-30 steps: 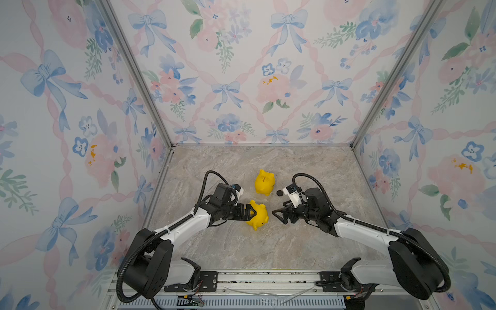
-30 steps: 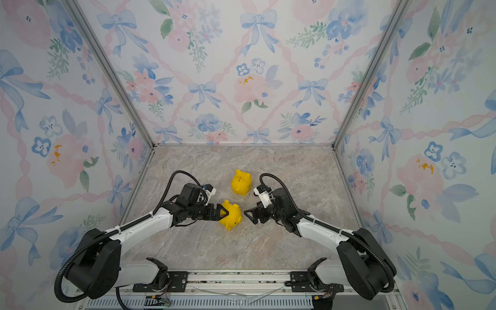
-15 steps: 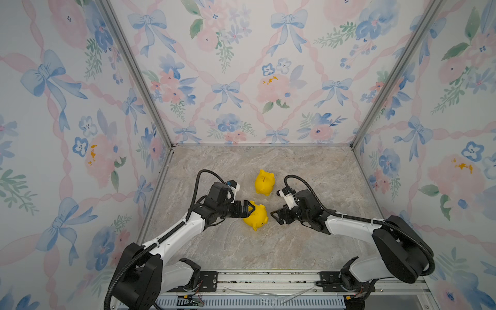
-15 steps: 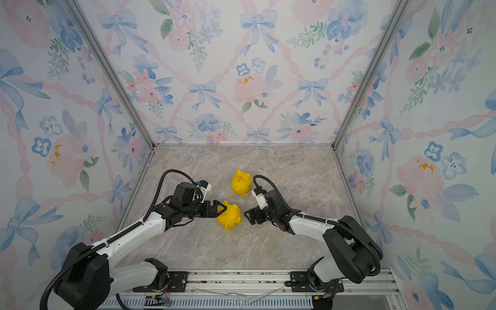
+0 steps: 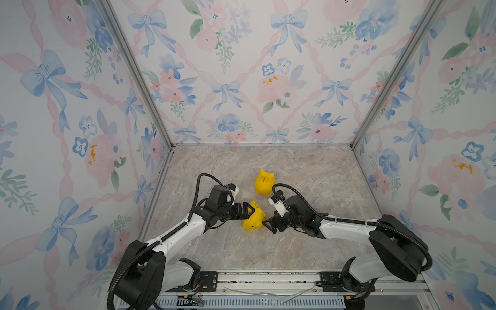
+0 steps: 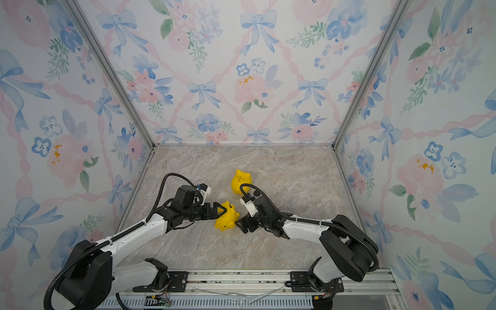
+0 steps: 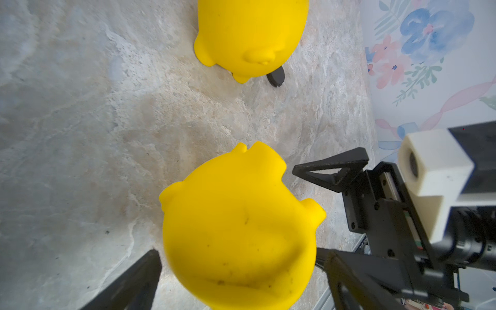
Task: Open piggy banks
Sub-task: Adjust the piggy bank at the center of the board.
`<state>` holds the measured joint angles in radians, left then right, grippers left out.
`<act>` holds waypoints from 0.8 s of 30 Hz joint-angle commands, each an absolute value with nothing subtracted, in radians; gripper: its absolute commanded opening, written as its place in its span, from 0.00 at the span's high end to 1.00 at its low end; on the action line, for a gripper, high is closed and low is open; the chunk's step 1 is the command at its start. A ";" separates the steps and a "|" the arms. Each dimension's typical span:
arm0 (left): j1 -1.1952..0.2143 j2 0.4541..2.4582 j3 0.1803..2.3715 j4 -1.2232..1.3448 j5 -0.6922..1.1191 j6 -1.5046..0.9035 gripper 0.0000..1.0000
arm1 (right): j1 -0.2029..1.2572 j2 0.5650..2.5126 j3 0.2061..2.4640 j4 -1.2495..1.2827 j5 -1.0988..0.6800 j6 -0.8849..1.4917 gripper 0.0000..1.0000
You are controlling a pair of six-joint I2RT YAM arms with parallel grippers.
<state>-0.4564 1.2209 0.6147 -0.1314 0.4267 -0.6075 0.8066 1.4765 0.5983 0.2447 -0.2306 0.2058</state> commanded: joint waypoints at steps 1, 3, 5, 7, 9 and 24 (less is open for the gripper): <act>-0.450 1.227 0.605 -0.114 0.416 -0.621 0.02 | 0.828 1.454 0.566 0.259 -0.237 0.200 0.11; -0.450 1.227 0.600 -0.115 0.390 -0.628 0.02 | 0.834 1.452 0.549 0.282 -0.252 0.201 0.11; -0.449 1.234 0.600 -0.115 0.385 -0.631 0.02 | 0.842 1.449 0.536 0.286 -0.255 0.200 0.11; -0.449 1.242 0.602 -0.115 0.389 -0.632 0.02 | 0.842 1.448 0.528 0.278 -0.250 0.202 0.11; -0.449 1.248 0.608 -0.116 0.402 -0.627 0.02 | 0.842 1.438 0.516 0.271 -0.248 0.198 0.11; -0.496 1.218 0.613 -0.159 0.345 -0.661 0.02 | 0.667 1.386 0.563 0.181 -0.293 0.162 0.10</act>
